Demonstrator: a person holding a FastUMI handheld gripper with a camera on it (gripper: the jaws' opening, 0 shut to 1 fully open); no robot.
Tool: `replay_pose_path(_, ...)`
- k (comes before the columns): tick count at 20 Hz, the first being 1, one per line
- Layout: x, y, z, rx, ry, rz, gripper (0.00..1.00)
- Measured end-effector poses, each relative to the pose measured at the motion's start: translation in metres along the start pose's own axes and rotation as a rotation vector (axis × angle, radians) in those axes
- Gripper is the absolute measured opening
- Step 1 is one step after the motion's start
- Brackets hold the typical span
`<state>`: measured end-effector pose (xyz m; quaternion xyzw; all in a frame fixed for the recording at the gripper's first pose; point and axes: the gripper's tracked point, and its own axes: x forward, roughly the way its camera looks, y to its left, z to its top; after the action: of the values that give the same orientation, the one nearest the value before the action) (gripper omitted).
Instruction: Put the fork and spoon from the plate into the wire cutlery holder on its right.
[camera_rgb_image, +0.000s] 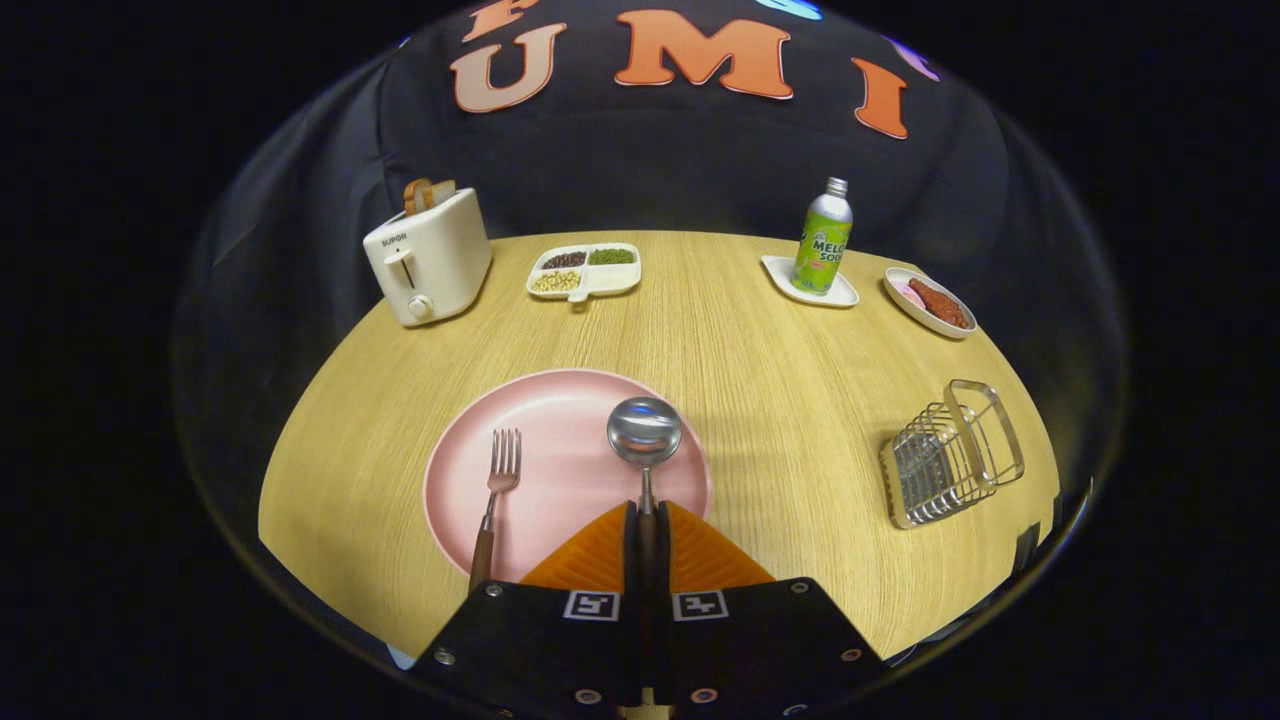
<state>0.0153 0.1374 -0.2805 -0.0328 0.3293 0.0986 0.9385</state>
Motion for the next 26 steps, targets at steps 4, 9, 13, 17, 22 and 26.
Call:
replay_pose_path(4, -0.02, -0.016, 0.015, 0.007, 0.009, 0.038, 0.05)
replay_pose_path(9, -0.052, -0.054, 0.036, 0.009, 0.037, 0.04, 0.05)
replay_pose_path(13, -0.079, -0.089, 0.054, 0.043, 0.026, 0.01, 0.05)
replay_pose_path(17, -0.095, -0.126, 0.057, 0.042, 0.042, -0.032, 0.05)
replay_pose_path(22, -0.106, -0.168, 0.045, 0.016, 0.119, -0.081, 0.05)
replay_pose_path(26, -0.102, -0.195, 0.035, 0.01, 0.213, -0.105, 0.05)
